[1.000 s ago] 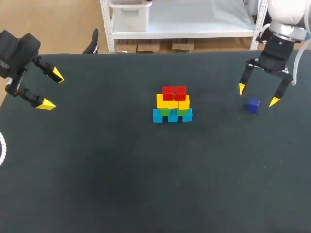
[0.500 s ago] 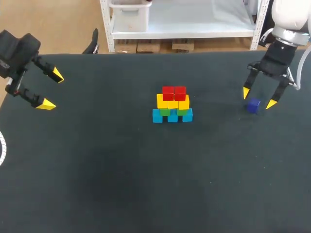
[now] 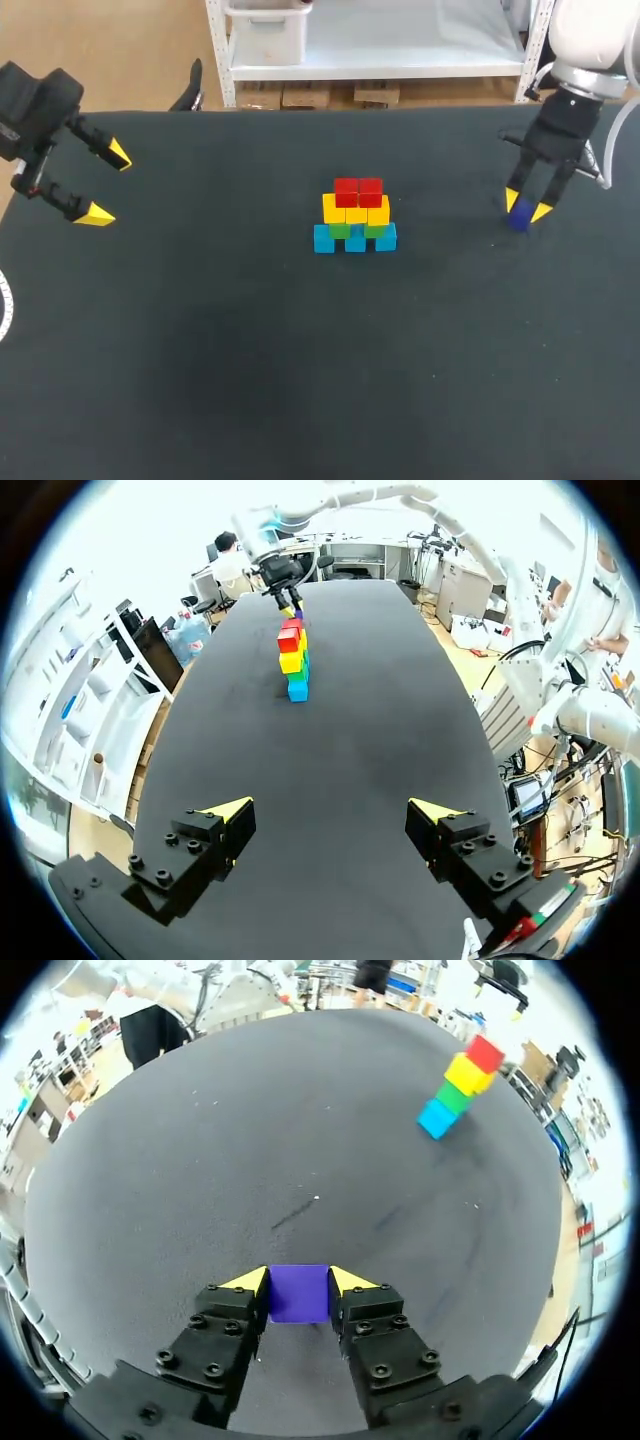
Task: Place the blue cubes, place green cubes on the blue cubes, place the yellow cubes on the green cubes, then place the red cubes on the yellow cubes, and place purple cube on the red cubes.
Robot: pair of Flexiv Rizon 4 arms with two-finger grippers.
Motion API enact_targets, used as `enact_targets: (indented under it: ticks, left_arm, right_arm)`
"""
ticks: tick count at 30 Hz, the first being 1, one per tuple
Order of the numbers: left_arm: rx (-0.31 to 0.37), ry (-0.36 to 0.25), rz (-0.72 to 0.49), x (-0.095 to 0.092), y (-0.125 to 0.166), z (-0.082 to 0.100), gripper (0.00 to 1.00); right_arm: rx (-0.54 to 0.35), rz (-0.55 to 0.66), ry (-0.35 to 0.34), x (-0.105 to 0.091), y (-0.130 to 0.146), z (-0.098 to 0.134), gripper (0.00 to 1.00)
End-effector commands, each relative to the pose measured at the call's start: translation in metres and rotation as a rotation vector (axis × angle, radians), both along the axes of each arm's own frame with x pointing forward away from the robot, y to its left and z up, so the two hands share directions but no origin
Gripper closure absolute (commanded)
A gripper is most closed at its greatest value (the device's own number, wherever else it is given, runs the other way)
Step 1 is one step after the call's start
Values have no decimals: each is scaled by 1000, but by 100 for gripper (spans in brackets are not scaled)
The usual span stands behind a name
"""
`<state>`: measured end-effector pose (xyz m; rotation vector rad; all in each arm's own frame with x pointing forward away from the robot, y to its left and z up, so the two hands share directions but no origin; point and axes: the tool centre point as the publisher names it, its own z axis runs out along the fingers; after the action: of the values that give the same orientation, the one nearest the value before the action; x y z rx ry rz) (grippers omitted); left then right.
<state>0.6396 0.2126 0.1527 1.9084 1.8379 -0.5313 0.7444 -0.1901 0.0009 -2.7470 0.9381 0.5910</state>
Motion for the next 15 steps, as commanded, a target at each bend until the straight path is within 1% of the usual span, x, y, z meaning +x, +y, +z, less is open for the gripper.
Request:
enact_targets:
  ticks: [1,2,3,4,6,7,8,9,10,12,13,15]
  left_arm:
    - [-4,-5,-2,-1,1,-1,0]
    - [-4,-5,-2,-1,1,-1,0]
    - [-4,-5,-2,-1,1,-1,0]
    - [-4,-5,-2,-1,1,-1,0]
    - [-4,-5,-2,-1,1,-1,0]
    - [-4,-5,-2,-1,1,-1,0]
    - [-4,-5,-2,-1,1,-1,0]
    - [-4,-5,-2,-1,1,-1,0]
    - [-4,-5,-2,-1,1,-1,0]
    - [-4,-5,-2,-1,1,-1,0]
    - [-4,-5,-2,-1,1,-1,0]
    - [-4,-5,-2,-1,1,-1,0]
  right_arm:
    - [-34,-69,-14,-7,-2,22,100]
    - [-56,-106,-16,-7,-3,28,100]
    - [-59,-144,-24,-6,-3,35,100]
    - [-112,-214,-13,-5,-4,40,100]
    - [-116,-355,-29,-3,-6,52,100]
    - [-159,-456,-35,-2,-7,57,100]
    - [-97,-517,-12,-1,-6,64,100]
    - [-88,-587,-11,0,-5,70,100]
    - [-73,-648,-30,0,-3,76,100]
    - [4,-732,-19,-2,3,90,100]
    - [27,-780,-33,-2,6,97,100]
    - [133,-836,-53,-3,12,110,100]
